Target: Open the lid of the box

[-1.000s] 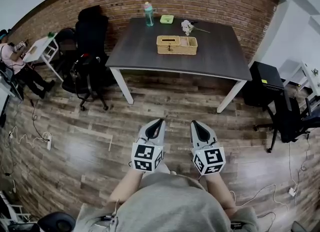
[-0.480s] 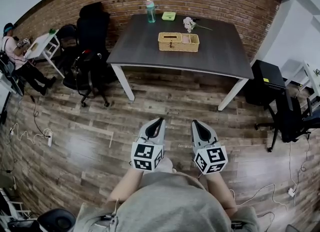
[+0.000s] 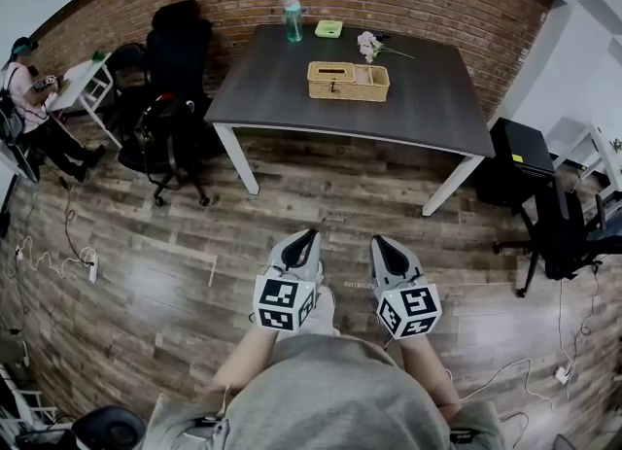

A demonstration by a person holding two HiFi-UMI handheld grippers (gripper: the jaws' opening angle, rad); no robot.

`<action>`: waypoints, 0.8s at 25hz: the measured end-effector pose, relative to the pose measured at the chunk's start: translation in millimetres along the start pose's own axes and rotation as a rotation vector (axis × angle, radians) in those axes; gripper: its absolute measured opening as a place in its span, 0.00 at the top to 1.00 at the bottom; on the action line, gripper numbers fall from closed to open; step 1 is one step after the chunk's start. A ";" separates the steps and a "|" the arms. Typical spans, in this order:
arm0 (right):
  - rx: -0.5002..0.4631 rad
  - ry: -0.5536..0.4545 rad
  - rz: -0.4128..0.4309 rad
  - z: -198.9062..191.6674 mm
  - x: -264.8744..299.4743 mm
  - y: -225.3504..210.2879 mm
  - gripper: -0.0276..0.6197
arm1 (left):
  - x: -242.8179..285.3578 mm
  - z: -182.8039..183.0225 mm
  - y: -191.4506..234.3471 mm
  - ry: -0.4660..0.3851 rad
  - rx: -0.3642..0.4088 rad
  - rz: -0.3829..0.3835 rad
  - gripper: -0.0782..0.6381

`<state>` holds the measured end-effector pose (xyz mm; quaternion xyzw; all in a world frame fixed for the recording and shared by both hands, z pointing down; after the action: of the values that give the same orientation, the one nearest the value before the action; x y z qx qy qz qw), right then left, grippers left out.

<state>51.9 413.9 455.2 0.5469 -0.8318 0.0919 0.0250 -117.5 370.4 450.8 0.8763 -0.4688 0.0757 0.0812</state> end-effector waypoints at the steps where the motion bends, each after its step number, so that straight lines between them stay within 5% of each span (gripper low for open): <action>1: 0.002 0.001 -0.001 0.0 3.8 -3.8 0.95 | 5.1 0.0 1.4 0.002 -0.001 -0.001 0.86; 9: 0.002 0.016 0.012 10.9 53.7 -37.8 0.94 | 58.6 9.8 23.3 0.025 -0.009 -0.017 0.83; 20: 0.007 0.038 0.022 36.5 139.8 -86.6 0.80 | 144.8 38.5 66.1 0.026 -0.012 -0.054 0.75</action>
<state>77.2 247.5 450.1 0.5359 -0.8368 0.1055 0.0379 -91.0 208.8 448.3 0.8871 -0.4443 0.0820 0.0943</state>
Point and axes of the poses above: the fingertips, and each gripper's own axes: x forward along the fingers, y to its left, z out of its top, the point moved 6 cm from there along -x, backward along the fingers, and after that the axes turned 6 degrees about z, right-handed, at the moved point
